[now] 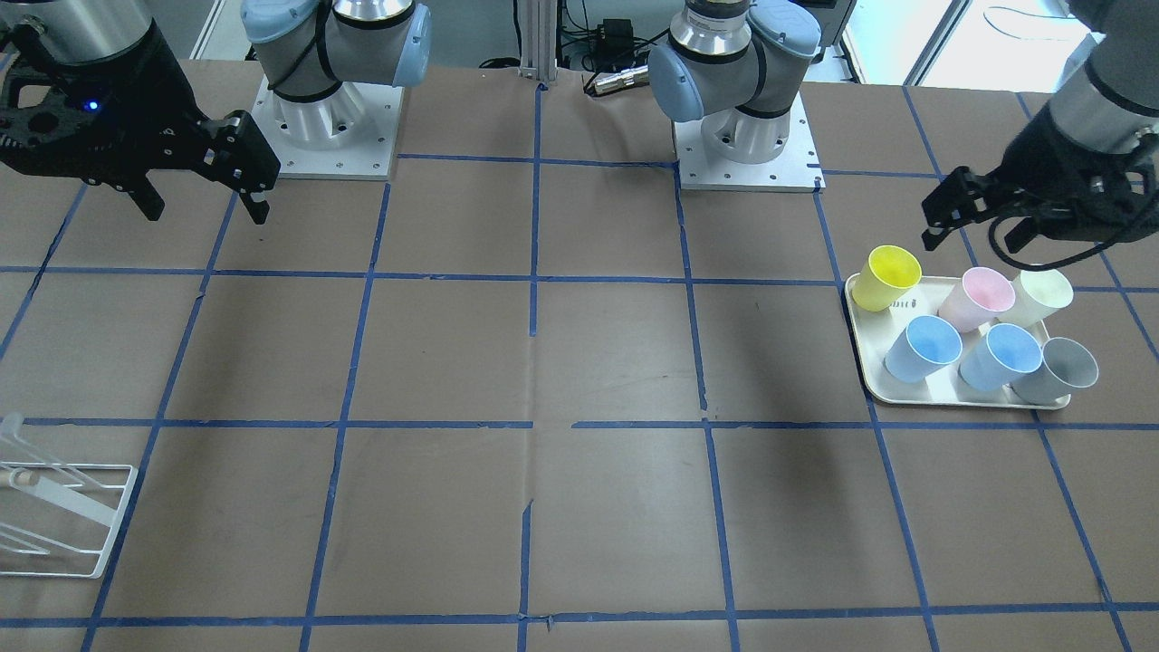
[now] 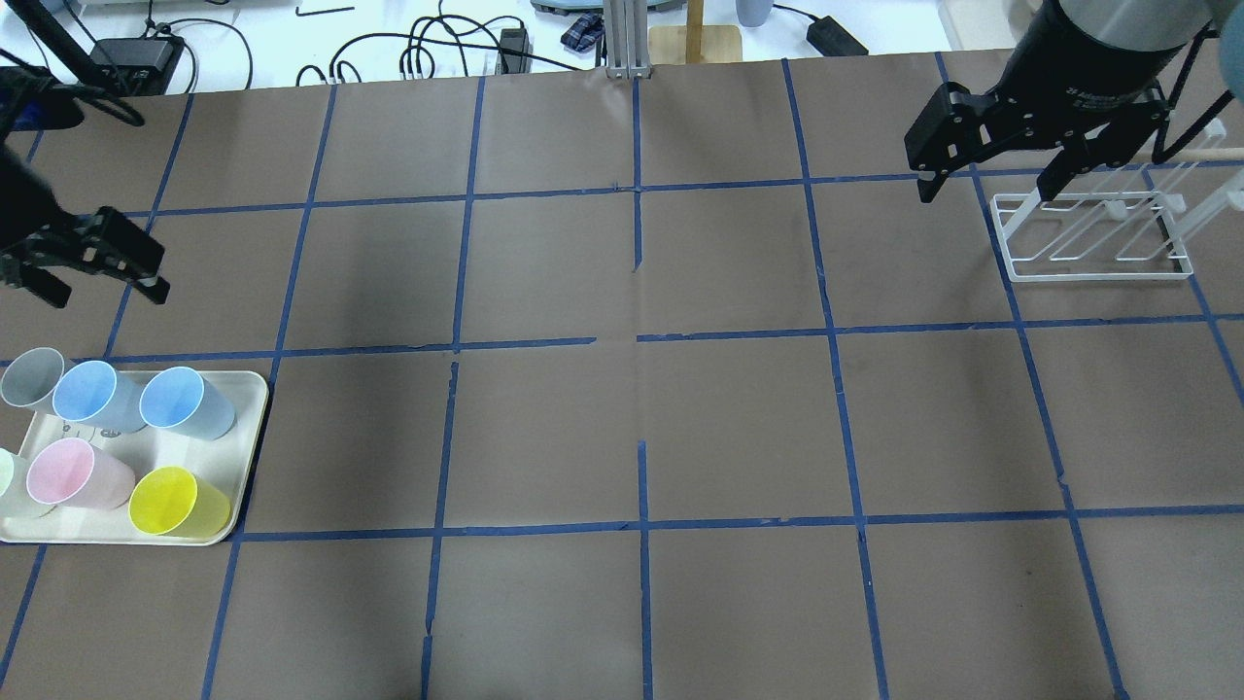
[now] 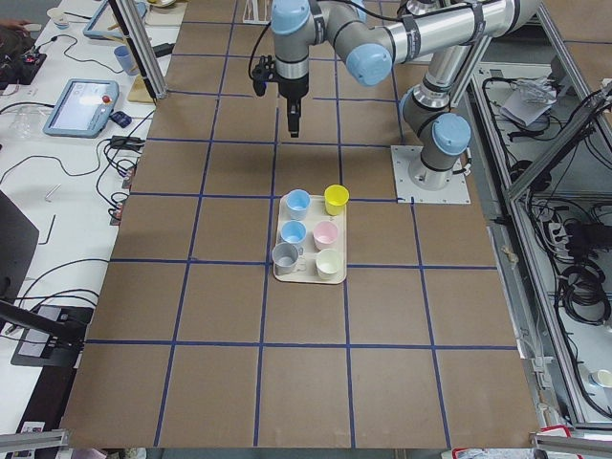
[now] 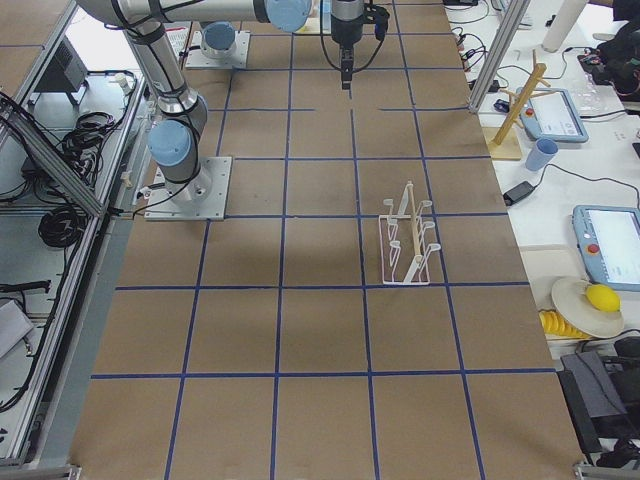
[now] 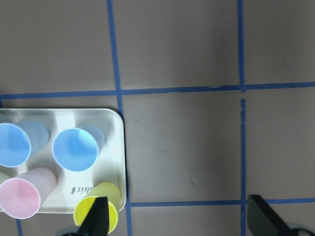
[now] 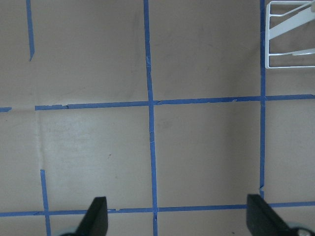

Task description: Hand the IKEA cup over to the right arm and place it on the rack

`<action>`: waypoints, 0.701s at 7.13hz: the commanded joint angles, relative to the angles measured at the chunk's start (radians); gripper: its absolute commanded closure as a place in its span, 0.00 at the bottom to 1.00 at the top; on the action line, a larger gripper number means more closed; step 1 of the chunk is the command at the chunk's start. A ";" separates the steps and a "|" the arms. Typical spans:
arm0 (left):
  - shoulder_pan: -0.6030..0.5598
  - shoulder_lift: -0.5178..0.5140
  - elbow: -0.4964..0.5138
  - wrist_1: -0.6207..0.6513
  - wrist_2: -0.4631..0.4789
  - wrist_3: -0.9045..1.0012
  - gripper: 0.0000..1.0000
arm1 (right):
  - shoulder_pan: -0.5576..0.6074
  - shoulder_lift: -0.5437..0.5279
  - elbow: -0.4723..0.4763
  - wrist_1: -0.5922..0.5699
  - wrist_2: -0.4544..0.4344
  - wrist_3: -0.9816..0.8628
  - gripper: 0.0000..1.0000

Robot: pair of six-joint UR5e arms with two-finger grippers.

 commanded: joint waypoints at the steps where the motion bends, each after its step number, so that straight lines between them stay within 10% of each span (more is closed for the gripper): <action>1: 0.237 -0.053 -0.033 0.099 -0.002 0.312 0.00 | 0.000 0.000 0.000 -0.001 0.000 0.000 0.00; 5: 0.460 -0.218 -0.085 0.360 -0.043 0.653 0.00 | 0.000 0.000 -0.002 0.000 0.000 0.000 0.00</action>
